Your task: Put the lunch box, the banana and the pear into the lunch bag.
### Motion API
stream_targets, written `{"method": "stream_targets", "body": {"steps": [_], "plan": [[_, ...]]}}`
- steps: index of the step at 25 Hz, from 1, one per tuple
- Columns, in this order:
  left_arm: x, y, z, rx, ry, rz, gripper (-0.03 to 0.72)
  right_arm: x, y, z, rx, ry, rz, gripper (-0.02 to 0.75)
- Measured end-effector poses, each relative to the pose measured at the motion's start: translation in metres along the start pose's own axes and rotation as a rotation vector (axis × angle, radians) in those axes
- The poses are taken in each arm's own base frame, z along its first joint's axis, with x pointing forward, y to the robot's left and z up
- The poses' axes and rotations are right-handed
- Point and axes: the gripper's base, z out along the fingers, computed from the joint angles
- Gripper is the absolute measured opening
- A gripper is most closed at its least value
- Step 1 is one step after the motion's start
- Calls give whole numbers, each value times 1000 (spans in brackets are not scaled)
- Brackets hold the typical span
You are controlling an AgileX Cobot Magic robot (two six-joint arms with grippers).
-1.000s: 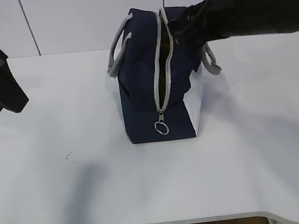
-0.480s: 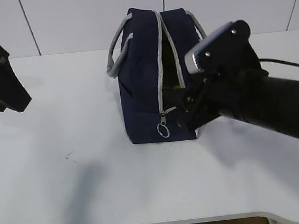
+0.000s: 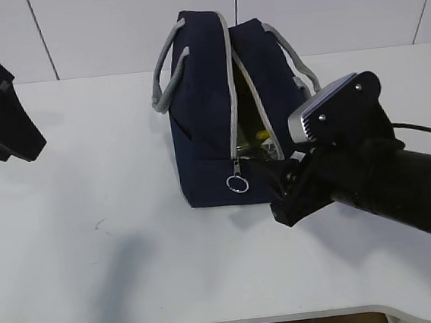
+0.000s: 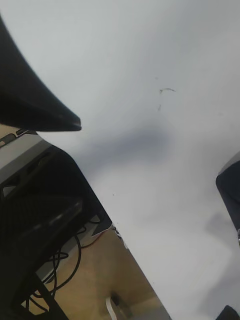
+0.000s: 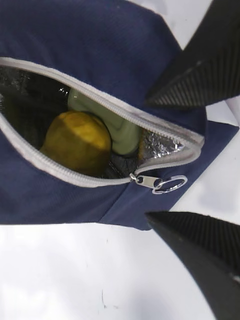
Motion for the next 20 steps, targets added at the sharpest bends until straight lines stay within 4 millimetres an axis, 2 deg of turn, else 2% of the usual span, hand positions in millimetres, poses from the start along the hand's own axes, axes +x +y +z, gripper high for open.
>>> {"method": "stream_targets", "body": {"steps": [5,12,14,20], "plan": [[0,-1,0,9,-1,-3,323,-15,0,-10,-7,-81,-28,489],[0,-1,0,11,-2,-4,319,-47,-4,-40,12,-233,-37,489],[0,-1,0,11,-2,-4,319,-47,-4,-46,8,-230,-47,489],[0,-1,0,11,-2,-4,317,-26,7,-50,-92,-126,-77,489]]}}
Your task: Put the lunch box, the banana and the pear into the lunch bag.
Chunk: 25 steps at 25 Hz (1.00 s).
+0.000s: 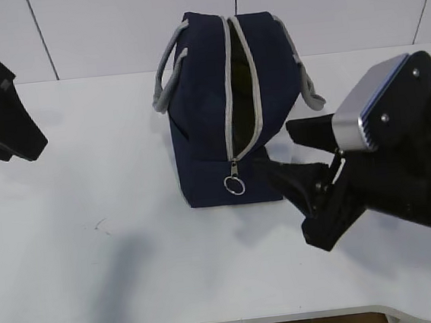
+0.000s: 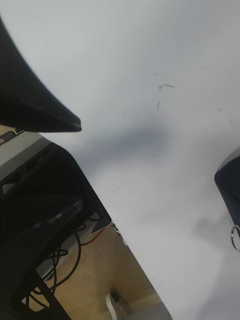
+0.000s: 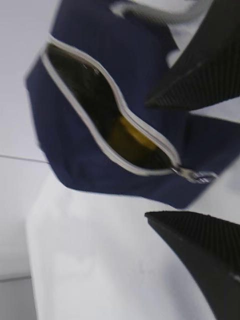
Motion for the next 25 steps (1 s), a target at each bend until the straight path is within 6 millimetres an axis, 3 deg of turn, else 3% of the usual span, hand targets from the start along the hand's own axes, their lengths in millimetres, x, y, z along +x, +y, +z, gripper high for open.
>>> {"method": "stream_targets", "body": {"steps": [6,19,25], "plan": [[0,0,0,0,0,0,312,10,11,3,-109,38,-14,489],[0,0,0,0,0,0,308,68,17,46,-99,159,177,489],[0,0,0,0,0,0,308,72,14,70,-85,147,201,489]]}}
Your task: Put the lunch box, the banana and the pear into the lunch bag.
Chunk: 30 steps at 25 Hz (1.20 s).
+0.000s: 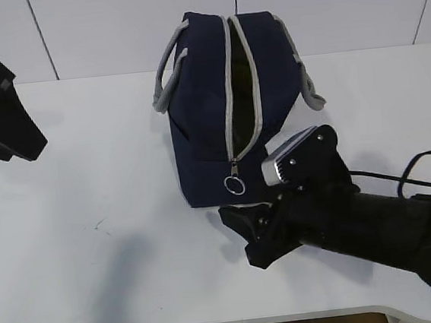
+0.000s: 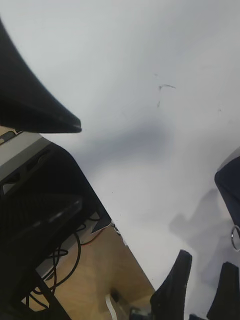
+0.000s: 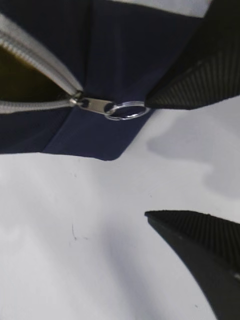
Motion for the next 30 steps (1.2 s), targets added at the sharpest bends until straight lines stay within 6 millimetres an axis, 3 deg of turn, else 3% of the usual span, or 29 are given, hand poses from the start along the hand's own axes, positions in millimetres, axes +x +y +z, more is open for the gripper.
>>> {"method": "stream_targets", "body": {"steps": [14,25,28,30], "plan": [[0,0,0,0,0,0,308,7,-9,34,39,1,49,489],[0,0,0,0,0,0,308,2,-13,35,74,-28,83,484],[0,0,0,0,0,0,308,2,-14,35,84,-29,94,425],[0,0,0,0,0,0,308,2,-14,35,87,-30,97,425]]}}
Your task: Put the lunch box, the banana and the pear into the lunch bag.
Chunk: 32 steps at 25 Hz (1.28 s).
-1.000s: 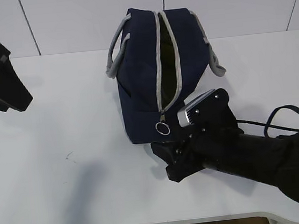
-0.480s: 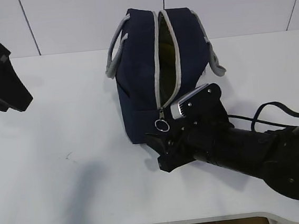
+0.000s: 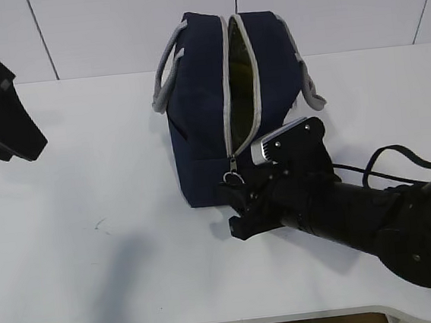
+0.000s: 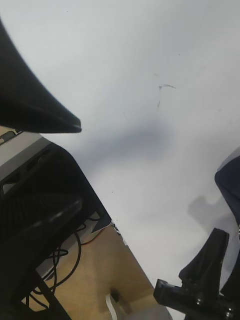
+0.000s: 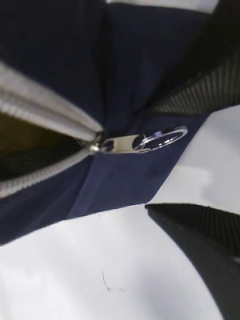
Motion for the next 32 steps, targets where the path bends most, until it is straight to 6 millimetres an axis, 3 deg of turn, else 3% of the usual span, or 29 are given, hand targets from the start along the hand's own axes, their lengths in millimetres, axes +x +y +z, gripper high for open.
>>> {"method": "stream_targets", "body": {"steps": [1,14,20,31,32], "plan": [[0,0,0,0,0,0,308,0,0,0,0,0,0,357],[0,0,0,0,0,0,307,2,1,0,-7,23,-5,323],[0,0,0,0,0,0,307,6,0,1,-6,39,-4,231],[0,0,0,0,0,0,307,7,0,2,-5,37,-1,171],[0,0,0,0,0,0,307,6,0,2,-6,25,0,105]]}}
